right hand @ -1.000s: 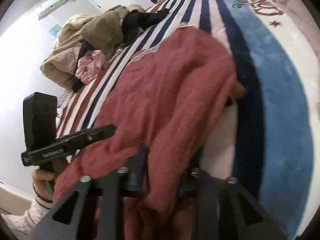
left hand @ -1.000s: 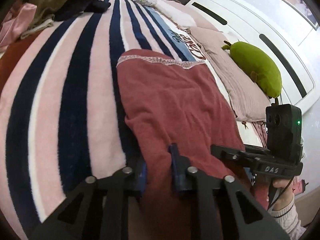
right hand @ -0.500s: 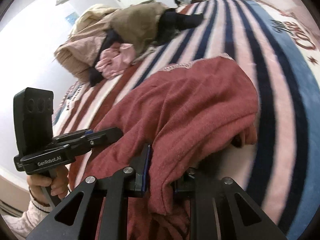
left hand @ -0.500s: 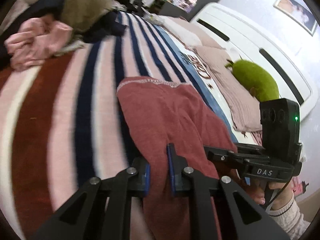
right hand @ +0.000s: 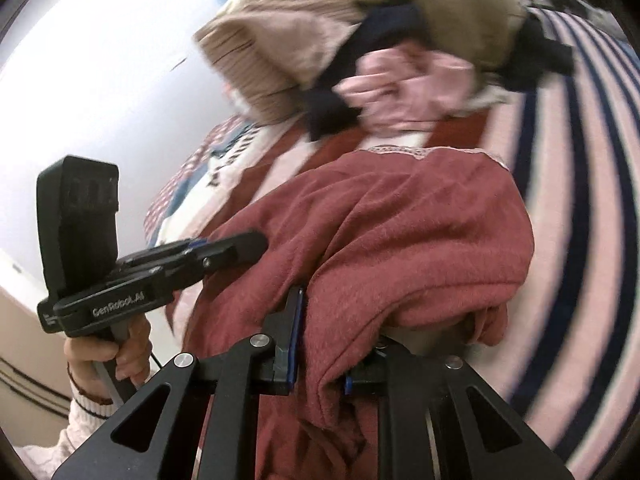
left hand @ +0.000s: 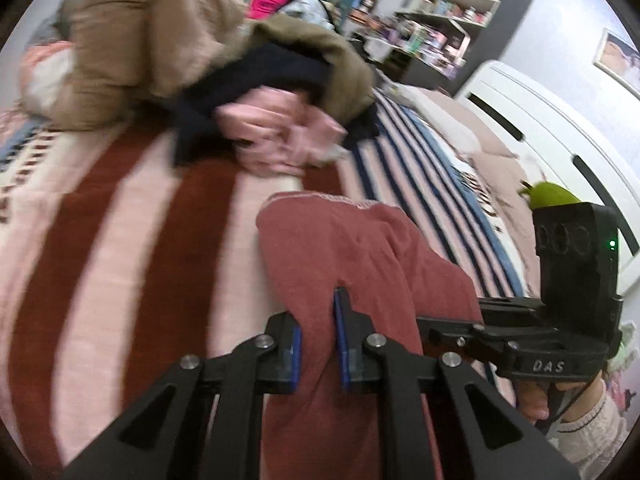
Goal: Fold small clothes
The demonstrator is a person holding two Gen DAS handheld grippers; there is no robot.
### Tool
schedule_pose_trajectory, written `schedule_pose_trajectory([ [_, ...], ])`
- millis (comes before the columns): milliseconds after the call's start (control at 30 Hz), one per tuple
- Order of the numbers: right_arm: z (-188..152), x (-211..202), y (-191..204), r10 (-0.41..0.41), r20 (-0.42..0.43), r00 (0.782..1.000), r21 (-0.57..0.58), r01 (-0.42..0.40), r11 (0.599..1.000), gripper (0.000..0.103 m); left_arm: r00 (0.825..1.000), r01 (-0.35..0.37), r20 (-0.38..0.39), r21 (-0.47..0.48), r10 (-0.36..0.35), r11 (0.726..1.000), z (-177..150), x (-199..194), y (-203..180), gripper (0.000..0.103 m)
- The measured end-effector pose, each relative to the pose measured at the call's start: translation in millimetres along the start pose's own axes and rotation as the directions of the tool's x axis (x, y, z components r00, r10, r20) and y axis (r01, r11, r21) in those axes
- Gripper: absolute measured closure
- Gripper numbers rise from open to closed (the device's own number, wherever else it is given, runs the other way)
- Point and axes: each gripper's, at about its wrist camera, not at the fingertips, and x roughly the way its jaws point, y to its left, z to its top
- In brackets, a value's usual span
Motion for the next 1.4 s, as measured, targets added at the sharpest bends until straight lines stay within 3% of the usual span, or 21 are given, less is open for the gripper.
schedule_pose_trajectory([
  [333,35,81,91,0.080,-0.083,0.993,-0.094,-0.088,0.992,0.092,0.984,-0.170,0.051,-0.061,0.173,0.984,3,-62,95,0.092],
  [433,34,96,98,0.063,-0.110,0.992,-0.109,-0.075,0.991,0.093,0.976,-0.212,0.028,-0.074,0.215,0.974,1,-61,119,0.092],
  [567,30,104,76,0.037,-0.126,0.991,-0.077,-0.047,0.996,0.093,0.975,-0.222,-0.001,-0.111,0.223,0.969,-11,-44,141,0.091],
  [833,13,96,46,-0.017,-0.160,0.987,-0.058,0.008,0.998,0.089,0.960,-0.276,0.008,-0.118,0.279,0.954,-20,-36,136,0.084],
  [967,10,80,47,-0.033,-0.134,0.990,-0.071,0.024,0.997,0.086,0.959,-0.269,0.053,-0.128,0.278,0.954,-18,-55,126,0.063],
  [1067,7,67,56,-0.059,-0.111,0.992,-0.110,0.047,0.993,0.080,0.953,-0.277,0.089,-0.118,0.288,0.954,-15,-72,112,0.055],
  [1167,2,48,63,-0.057,-0.075,0.996,-0.145,0.045,0.988,0.070,0.928,-0.338,0.130,-0.095,0.348,0.936,-15,-88,94,0.044],
  [1267,-6,28,65,-0.063,-0.028,0.998,-0.179,0.057,0.982,0.060,0.912,-0.372,0.155,-0.076,0.380,0.925,-18,-97,78,0.044],
  [1400,-20,-3,65,-0.094,0.032,0.995,-0.224,0.099,0.970,0.057,0.889,-0.410,0.204,-0.043,0.409,0.911,-23,-108,46,0.039],
])
